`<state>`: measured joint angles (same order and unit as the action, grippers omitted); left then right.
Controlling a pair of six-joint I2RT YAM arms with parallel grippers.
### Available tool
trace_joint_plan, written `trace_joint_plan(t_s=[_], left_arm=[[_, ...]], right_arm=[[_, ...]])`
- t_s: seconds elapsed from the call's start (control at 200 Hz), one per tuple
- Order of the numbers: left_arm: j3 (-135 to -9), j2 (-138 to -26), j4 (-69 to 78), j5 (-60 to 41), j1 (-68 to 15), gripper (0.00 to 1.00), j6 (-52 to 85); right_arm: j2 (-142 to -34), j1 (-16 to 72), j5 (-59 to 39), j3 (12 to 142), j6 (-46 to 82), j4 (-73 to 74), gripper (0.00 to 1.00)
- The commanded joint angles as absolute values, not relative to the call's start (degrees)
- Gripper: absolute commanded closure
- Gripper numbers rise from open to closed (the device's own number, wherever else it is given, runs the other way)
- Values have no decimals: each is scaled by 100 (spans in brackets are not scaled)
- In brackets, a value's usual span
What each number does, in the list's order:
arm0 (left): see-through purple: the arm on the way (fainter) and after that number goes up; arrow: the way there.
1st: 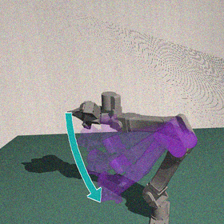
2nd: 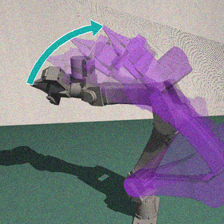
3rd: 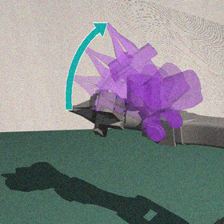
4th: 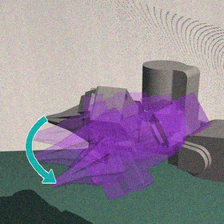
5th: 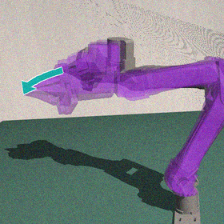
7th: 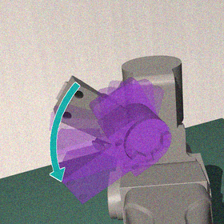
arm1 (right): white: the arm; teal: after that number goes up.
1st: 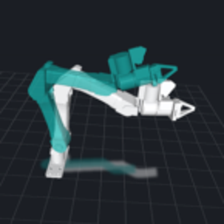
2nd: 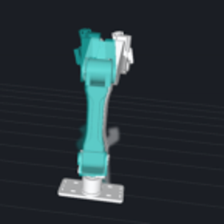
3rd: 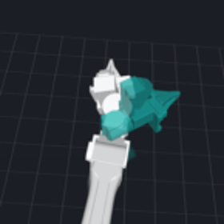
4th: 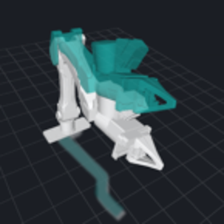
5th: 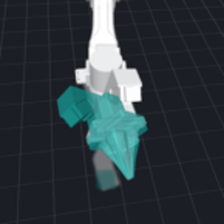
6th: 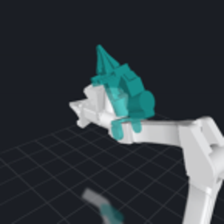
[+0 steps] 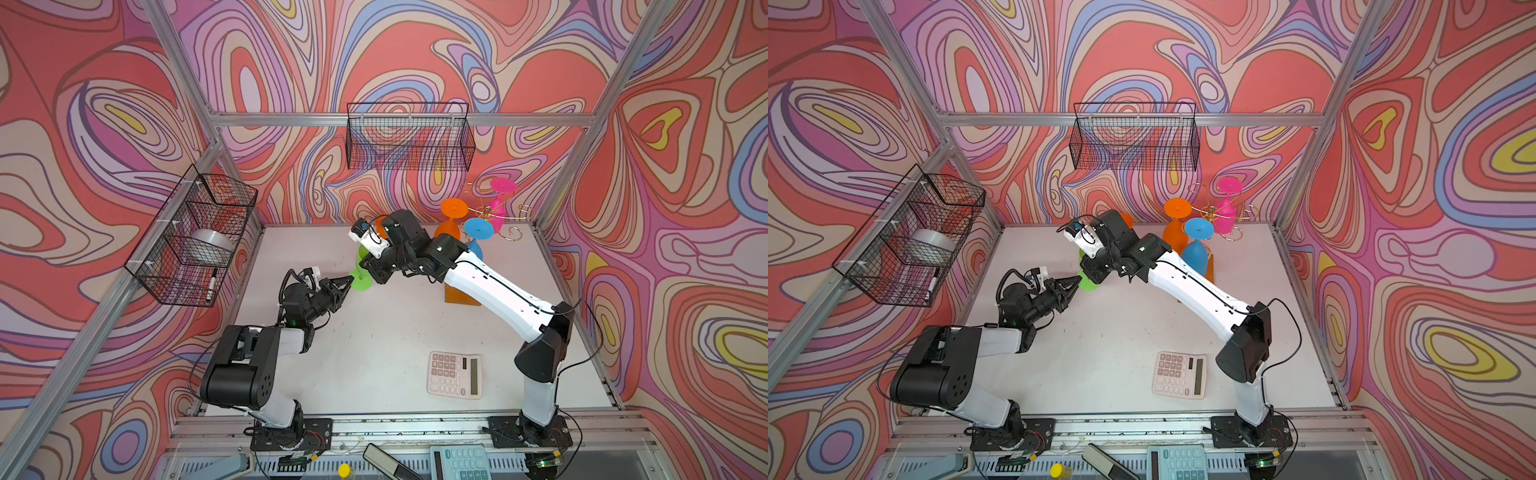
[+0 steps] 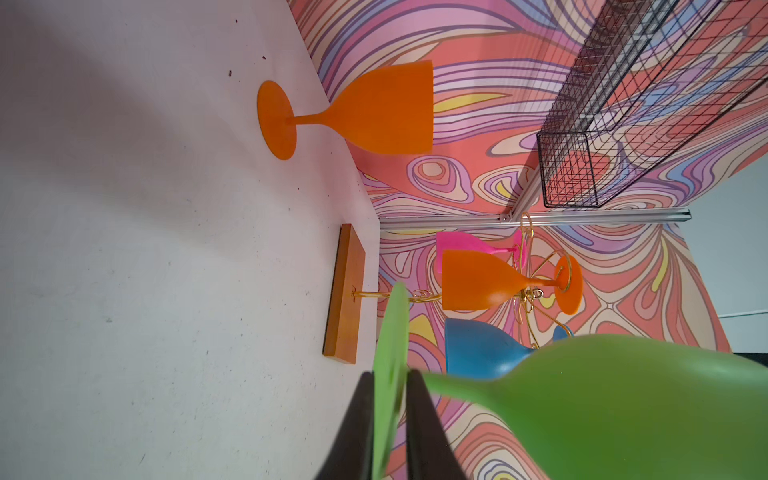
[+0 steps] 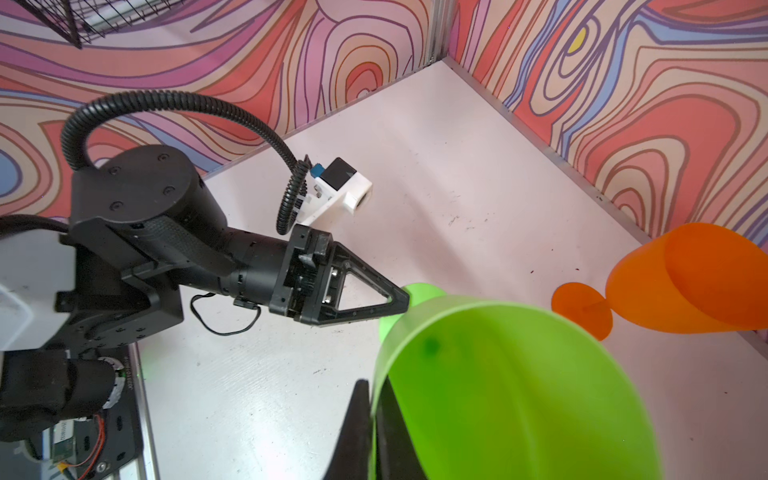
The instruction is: Take the wine glass off the wine glass rack
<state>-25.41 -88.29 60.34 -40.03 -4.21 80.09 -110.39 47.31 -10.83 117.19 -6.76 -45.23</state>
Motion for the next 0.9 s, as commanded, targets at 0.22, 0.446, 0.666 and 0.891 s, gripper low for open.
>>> trace_joint_plan(t_s=[0.22, 0.446, 0.666, 0.891], left_arm=[[-2885, -7371, 3315, -3633, -444, 38, 6491], [-3846, -6441, 698, -2955, -442, 22, 5273], [-5037, -6323, -1361, -2414, -438, 0, 4219], [-6325, -6478, -2739, -1853, -432, 0, 3071]], right_arm=[[-11200, 4633, -261, 11907, -969, -4735, 100], [-11375, 4456, -29, 11994, -1085, -4770, 100], [-11613, 4276, 100, 12058, -1111, -4703, 100], [-11825, 4109, 86, 12166, -1094, -4688, 100]])
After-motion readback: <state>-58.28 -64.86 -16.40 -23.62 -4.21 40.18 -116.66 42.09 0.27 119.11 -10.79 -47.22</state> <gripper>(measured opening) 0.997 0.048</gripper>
